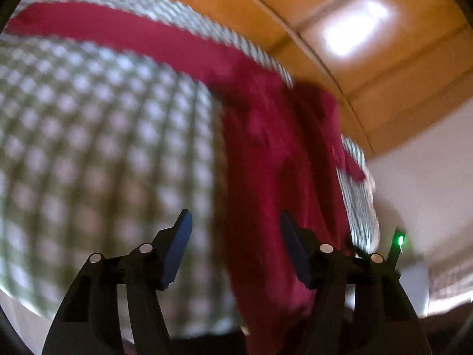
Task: Fold small clothes
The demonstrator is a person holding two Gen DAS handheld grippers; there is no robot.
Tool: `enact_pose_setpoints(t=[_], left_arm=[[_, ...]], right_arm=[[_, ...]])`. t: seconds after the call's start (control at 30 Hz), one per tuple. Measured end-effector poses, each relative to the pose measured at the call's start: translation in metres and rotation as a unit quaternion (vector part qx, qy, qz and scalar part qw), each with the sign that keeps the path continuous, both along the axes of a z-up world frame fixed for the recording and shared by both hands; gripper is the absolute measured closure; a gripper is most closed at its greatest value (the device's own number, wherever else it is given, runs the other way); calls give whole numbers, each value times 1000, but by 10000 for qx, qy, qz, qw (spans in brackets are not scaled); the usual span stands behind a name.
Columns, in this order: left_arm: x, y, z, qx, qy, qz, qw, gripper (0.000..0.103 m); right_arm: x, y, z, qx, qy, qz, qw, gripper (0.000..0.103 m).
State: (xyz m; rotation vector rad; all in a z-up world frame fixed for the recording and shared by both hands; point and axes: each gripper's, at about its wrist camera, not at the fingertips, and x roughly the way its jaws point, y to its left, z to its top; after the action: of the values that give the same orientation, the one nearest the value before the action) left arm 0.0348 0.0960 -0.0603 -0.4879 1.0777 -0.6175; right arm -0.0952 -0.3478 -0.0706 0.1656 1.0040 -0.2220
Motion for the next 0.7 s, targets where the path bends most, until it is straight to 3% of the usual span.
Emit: enact_pose_setpoints(t=[0.03, 0.1, 0.17, 0.2, 0.33, 0.43, 0.47, 0.5, 0.53, 0.57, 0.6, 0.63, 0.7], left_arm=[[-8, -12, -7, 39, 95, -126, 9999, 46], [-16, -31, -18, 202, 196, -312, 9991, 77], [-21, -38, -17, 504, 26, -335, 9982, 89], [-22, -37, -16, 467, 42, -242, 9986, 91], [-31, -22, -12, 566, 72, 95, 9983, 91], [-36, -27, -19, 777, 114, 71, 9969, 90], [-35, -27, -18, 822, 88, 96, 9965, 86], [-31, -28, -16, 861, 85, 122, 9962, 76], [-25, -31, -11, 926, 78, 167, 9955, 67], [-22, -31, -4, 952, 24, 230, 9952, 39], [-17, -31, 6, 1017, -158, 450, 9937, 21], [-14, -30, 14, 1054, -322, 592, 9921, 21], [-1, -34, 29, 1073, -605, 676, 9901, 21]], right_arm=[[-2, 4, 0, -31, -8, 96, 9999, 40], [-2, 11, 1, -87, -23, 258, 9996, 58], [-2, 22, 1, -125, -25, 536, 9985, 89], [-2, 25, 1, -172, -20, 638, 9978, 94], [-11, 17, 9, -142, -129, 642, 9978, 95], [-18, 5, 2, -84, 15, 606, 9981, 95], [-19, 4, -2, -41, 66, 637, 9979, 94], [-18, 3, -2, -13, 52, 659, 9978, 92], [-16, -1, 0, 150, 25, 618, 9980, 83], [-14, -7, 2, 308, -5, 552, 9980, 66], [-13, -12, 5, 410, -76, 463, 9981, 61], [-11, -21, 11, 434, -202, 308, 9984, 54], [-4, -43, 17, 650, -375, -35, 9972, 54]])
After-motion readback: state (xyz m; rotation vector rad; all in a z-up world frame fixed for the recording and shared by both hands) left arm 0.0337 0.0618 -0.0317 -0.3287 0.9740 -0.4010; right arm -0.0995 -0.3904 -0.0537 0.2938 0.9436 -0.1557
